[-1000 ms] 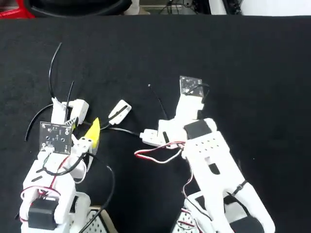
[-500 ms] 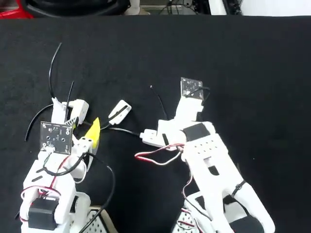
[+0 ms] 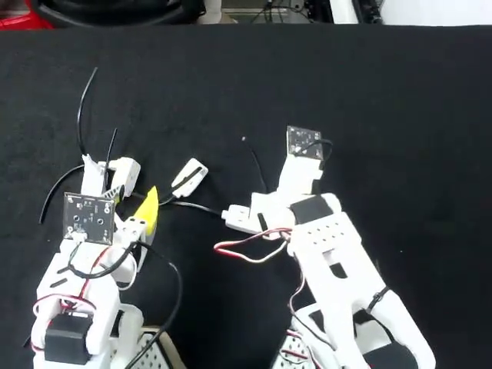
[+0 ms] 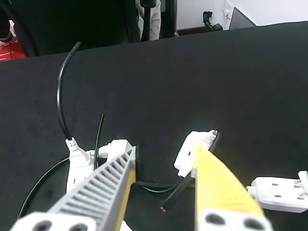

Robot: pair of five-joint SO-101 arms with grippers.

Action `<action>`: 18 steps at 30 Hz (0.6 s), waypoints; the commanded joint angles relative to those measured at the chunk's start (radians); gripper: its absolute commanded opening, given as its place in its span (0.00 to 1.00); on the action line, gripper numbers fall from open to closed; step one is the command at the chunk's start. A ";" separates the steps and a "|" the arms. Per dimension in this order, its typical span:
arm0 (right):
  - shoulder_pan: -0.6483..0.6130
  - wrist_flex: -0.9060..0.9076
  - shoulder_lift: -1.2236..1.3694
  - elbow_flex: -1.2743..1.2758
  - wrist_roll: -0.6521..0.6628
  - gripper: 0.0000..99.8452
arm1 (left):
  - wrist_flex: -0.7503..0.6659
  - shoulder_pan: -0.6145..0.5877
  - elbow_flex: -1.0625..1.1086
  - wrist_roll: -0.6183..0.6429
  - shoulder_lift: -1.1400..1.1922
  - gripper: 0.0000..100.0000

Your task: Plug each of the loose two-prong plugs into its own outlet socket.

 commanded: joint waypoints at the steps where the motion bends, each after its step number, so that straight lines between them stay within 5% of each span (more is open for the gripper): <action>1: 0.008 0.017 -0.002 -0.041 -0.002 0.01 | -0.018 0.008 -0.001 -0.006 0.008 0.20; 18: -0.077 0.008 0.311 -0.124 -0.006 0.01 | -0.020 0.008 0.015 -0.006 0.003 0.20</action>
